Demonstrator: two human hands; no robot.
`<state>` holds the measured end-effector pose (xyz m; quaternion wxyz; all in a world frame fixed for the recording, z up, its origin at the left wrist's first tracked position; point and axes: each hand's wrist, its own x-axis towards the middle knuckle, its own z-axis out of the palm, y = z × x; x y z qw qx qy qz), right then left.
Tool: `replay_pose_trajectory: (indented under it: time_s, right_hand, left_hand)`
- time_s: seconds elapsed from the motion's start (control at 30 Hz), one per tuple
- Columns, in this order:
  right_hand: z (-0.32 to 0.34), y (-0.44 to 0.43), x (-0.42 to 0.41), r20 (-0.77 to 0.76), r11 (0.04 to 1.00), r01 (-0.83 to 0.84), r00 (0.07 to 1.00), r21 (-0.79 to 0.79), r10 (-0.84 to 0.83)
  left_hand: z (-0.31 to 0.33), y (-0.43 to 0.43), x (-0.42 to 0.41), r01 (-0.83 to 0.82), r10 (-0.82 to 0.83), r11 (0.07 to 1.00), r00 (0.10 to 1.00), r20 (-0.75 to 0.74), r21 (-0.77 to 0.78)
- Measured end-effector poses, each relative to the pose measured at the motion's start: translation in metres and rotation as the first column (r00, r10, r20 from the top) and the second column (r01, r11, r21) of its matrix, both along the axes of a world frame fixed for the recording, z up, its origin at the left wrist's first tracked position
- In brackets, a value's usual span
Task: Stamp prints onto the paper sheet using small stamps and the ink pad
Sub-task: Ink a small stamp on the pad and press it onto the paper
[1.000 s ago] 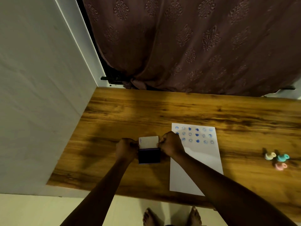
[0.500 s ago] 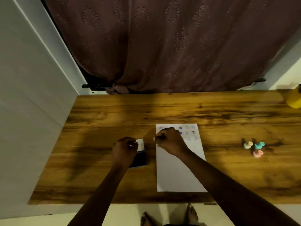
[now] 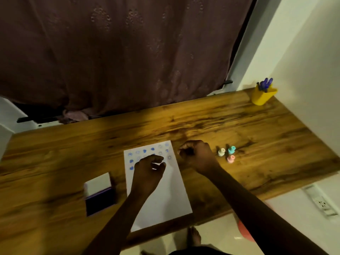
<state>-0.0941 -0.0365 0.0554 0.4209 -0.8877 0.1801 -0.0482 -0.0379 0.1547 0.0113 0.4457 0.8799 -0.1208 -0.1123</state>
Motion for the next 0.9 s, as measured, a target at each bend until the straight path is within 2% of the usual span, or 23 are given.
replay_pose_trajectory:
  time_s: [0.1,0.2,0.43,0.57,0.77,0.9]
  right_hand:
    - [-0.003,-0.039,-0.013,-0.042,0.995,0.027,0.999,-0.099,-0.031]
    - [-0.007,-0.078,-0.024,-0.097,0.957,0.013,0.994,-0.291,-0.043]
    - [-0.025,-0.133,-0.038,-0.251,0.777,-0.109,0.966,-0.620,-0.066]
    - [-0.033,-0.143,-0.035,-0.291,0.745,-0.162,0.956,-0.647,-0.045]
    - [-0.043,-0.153,-0.032,-0.330,0.747,-0.210,0.944,-0.631,-0.013]
    - [-0.044,-0.157,-0.029,-0.300,0.804,-0.180,0.954,-0.567,0.002]
  left_hand:
    - [-0.003,-0.030,-0.008,0.063,-0.063,0.998,0.998,-0.012,-0.017]
    - [-0.008,-0.057,-0.016,0.128,-0.130,0.990,0.991,-0.041,-0.055]
    - [-0.019,-0.102,-0.028,0.191,-0.193,0.981,0.979,-0.062,-0.030]
    - [-0.025,-0.117,-0.032,0.197,-0.198,0.980,0.977,-0.073,-0.016]
    - [-0.026,-0.130,-0.031,0.182,-0.184,0.983,0.979,-0.088,-0.031]
    - [-0.025,-0.134,-0.028,0.174,-0.181,0.982,0.978,-0.106,-0.069]
